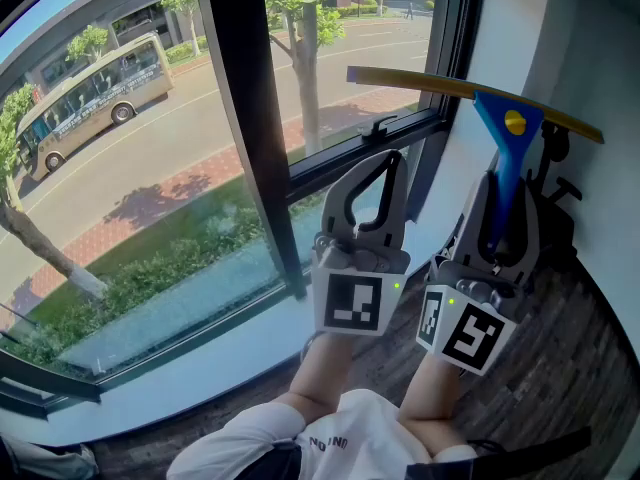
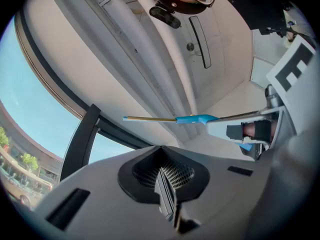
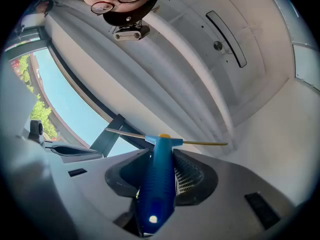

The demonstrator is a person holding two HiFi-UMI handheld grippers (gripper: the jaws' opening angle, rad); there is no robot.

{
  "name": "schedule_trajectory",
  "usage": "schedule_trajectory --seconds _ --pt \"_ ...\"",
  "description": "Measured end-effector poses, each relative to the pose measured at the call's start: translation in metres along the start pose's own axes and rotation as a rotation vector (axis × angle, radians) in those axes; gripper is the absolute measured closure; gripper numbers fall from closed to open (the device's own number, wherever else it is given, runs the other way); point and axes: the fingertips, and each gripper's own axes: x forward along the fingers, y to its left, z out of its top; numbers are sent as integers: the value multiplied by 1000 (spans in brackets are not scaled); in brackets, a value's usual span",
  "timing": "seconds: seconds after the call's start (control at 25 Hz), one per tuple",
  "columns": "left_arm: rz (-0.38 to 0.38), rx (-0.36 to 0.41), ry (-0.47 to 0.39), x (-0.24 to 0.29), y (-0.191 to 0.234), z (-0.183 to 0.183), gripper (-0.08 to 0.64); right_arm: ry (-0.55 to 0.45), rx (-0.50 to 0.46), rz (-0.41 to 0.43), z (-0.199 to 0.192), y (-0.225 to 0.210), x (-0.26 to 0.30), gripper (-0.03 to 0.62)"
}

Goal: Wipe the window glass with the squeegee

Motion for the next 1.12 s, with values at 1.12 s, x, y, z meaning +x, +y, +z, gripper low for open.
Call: schedule_trajectory --seconds 1.12 --pt "-14 17 58 -7 27 -30 561 64 55 18 -27 32 8 443"
